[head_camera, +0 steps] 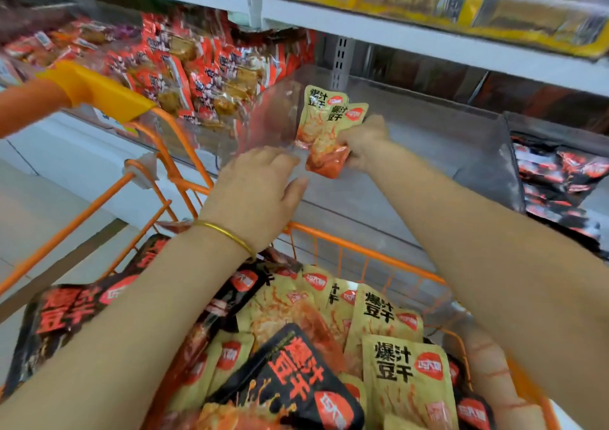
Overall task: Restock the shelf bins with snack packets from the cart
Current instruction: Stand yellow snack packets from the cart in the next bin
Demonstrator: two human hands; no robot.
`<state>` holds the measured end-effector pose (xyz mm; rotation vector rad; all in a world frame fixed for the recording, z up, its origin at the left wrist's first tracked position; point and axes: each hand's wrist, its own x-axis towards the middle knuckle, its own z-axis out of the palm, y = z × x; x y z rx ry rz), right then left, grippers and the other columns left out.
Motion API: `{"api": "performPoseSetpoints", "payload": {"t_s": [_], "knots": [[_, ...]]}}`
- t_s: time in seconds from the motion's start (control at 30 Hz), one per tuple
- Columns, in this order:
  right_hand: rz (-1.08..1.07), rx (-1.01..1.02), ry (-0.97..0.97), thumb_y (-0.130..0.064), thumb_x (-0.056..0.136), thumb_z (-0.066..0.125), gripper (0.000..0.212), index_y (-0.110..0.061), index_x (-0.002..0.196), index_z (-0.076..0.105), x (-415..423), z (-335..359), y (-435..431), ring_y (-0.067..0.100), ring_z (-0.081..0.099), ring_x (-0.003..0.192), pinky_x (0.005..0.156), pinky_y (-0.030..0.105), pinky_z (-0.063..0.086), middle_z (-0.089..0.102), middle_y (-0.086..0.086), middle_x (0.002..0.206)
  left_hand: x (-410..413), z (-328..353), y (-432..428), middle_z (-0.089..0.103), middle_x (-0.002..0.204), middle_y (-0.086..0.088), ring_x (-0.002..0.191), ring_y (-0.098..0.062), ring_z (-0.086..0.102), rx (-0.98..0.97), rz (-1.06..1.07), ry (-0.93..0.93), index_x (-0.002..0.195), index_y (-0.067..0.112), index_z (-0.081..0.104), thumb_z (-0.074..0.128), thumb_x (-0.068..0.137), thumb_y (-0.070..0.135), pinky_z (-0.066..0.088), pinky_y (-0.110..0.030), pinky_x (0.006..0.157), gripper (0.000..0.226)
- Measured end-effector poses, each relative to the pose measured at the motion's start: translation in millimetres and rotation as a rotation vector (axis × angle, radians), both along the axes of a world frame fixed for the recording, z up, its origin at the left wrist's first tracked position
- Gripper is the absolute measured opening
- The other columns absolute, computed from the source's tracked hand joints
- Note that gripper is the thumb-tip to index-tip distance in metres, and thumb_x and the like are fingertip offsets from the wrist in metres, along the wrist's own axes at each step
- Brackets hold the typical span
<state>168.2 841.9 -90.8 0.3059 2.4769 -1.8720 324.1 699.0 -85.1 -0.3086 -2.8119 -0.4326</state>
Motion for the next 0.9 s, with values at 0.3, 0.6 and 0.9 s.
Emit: {"api": "performPoseSetpoints", "payload": {"t_s": [0.3, 0.6, 0.9], "knots": [[-0.048, 0.505, 0.229, -0.024, 0.083, 0.063, 0.039, -0.017, 0.121, 0.056, -42, -37, -19, 0.027, 0.059, 0.111, 0.089, 0.033, 0.046, 0.063, 0.008, 0.119, 4, -22, 4, 0.055, 0.130, -0.014, 0.128, -0.029, 0.045, -0.109, -0.006, -0.023, 0.127, 0.015, 0.055, 0.023, 0.085, 0.045, 0.030, -0.054, 0.106, 0.061], [-0.138, 0.444, 0.209, -0.014, 0.087, 0.065, 0.039, -0.008, 0.119, 0.044, -55, -33, -24, 0.026, 0.057, 0.112, 0.088, 0.035, 0.043, 0.059, 0.010, 0.121, 1, -25, 4, 0.059, 0.127, -0.013, 0.126, -0.029, 0.049, -0.095, 0.008, -0.002, 0.126, 0.015, 0.057, 0.027, 0.085, 0.043, 0.031, -0.053, 0.105, 0.057], [-0.154, 0.403, 0.146, -0.022, 0.087, 0.067, 0.051, -0.003, 0.125, 0.038, -47, -37, -21, 0.025, 0.054, 0.116, 0.091, 0.031, 0.040, 0.055, 0.011, 0.125, 4, -18, 5, 0.029, 0.151, 0.000, 0.143, -0.015, 0.013, -0.057, -0.002, -0.084, 0.145, 0.028, 0.028, 0.013, 0.084, 0.050, 0.003, -0.040, 0.116, 0.066]]}}
